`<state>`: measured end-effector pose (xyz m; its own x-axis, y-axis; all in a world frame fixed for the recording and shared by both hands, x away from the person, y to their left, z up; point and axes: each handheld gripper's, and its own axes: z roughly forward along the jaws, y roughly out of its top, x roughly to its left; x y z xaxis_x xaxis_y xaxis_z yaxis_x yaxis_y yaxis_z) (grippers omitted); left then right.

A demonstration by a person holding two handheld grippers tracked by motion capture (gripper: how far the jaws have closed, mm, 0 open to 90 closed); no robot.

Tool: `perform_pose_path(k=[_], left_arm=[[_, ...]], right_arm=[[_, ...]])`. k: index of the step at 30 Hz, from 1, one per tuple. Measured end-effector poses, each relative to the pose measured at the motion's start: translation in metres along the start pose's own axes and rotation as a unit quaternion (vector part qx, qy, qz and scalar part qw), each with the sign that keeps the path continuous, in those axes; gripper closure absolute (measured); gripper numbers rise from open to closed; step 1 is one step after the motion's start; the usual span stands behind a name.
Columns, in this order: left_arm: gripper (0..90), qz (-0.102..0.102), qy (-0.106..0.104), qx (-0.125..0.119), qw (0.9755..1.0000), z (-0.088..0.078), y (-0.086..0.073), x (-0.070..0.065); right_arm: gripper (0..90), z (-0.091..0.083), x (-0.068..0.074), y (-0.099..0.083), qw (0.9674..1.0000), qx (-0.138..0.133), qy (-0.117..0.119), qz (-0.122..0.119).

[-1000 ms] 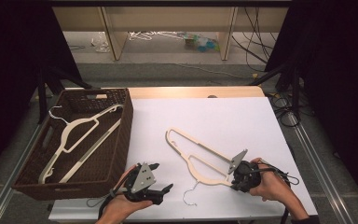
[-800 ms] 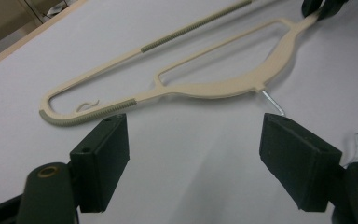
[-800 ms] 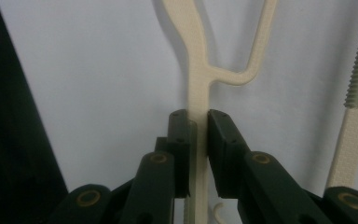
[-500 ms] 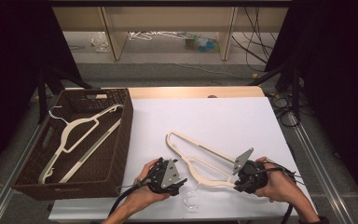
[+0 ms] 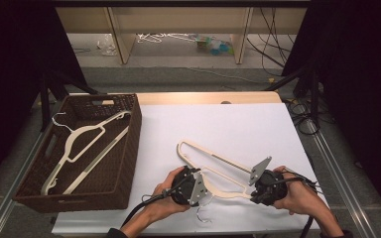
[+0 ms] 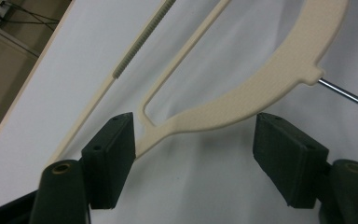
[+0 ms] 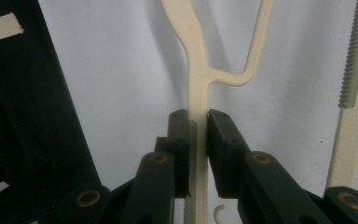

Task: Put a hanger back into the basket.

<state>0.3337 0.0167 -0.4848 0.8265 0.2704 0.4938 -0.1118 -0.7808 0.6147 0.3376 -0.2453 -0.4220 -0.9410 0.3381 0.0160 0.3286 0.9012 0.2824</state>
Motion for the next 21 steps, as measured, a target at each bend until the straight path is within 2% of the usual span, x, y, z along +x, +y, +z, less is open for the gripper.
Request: perform_pose_path(k=[4, 6, 8, 9, 10, 11, 12, 13, 14, 15, 16, 18, 21], left_arm=[[33.3, 0.036, -0.003, -0.003, 0.9994, 0.006, 0.006, -0.003], [39.6, 0.054, -0.011, -0.011, 0.9984, 0.007, 0.008, -0.004], [46.1, 0.073, -0.025, -0.022, 0.9968, 0.006, 0.01, -0.004], [53.9, 0.094, -0.054, -0.038, 0.9934, 0.004, 0.012, -0.004], [57.0, 0.107, -0.06, -0.039, 0.9917, 0.003, 0.013, -0.004], [59.6, 0.107, -0.06, -0.039, 0.9917, 0.003, 0.013, -0.004], [59.6, 0.121, -0.064, -0.037, 0.99, 0.001, 0.014, -0.004], [62.0, 0.126, -0.065, -0.04, 0.9891, 0.001, 0.016, -0.005], [63.9, 0.137, -0.067, -0.036, 0.9876, 0.0, 0.017, -0.005], [67.0, 0.157, -0.065, -0.037, 0.9847, -0.003, 0.021, -0.004], [68.3, 0.157, -0.065, -0.037, 0.9847, -0.003, 0.021, -0.004], [70.7, 0.173, -0.055, -0.049, 0.9822, -0.007, 0.027, -0.001], [72.8, 0.181, -0.054, -0.051, 0.9808, -0.01, 0.028, 0.0]], right_arm=[[79.7, 0.001, 0.0, 0.0, 1.0, -0.001, 0.004, -0.002], [79.6, 0.001, -0.001, -0.001, 1.0, 0.004, 0.007, -0.003], [79.6, 0.003, -0.003, -0.003, 1.0, -0.005, 0.008, -0.001], [79.6, 0.003, -0.004, -0.005, 0.9999, -0.008, 0.011, -0.001], [79.6, 0.003, -0.004, -0.005, 0.9999, -0.011, 0.009, -0.002], [79.6, 0.003, -0.004, -0.005, 0.9999, -0.011, 0.009, -0.002], [79.6, 0.003, -0.004, -0.006, 0.9999, -0.009, 0.011, -0.002], [79.6, 0.003, -0.004, -0.006, 0.9998, -0.01, 0.013, -0.005], [79.6, 0.003, -0.005, -0.006, 0.9999, -0.009, 0.013, -0.005], [79.6, 0.004, -0.006, -0.007, 0.9999, -0.009, 0.014, -0.004], [79.6, 0.004, -0.006, -0.007, 0.9999, -0.009, 0.014, -0.004], [79.6, 0.004, -0.007, -0.01, 0.9998, -0.013, 0.017, -0.004], [79.1, 0.002, -0.008, -0.011, 0.9996, -0.024, 0.015, -0.006]])
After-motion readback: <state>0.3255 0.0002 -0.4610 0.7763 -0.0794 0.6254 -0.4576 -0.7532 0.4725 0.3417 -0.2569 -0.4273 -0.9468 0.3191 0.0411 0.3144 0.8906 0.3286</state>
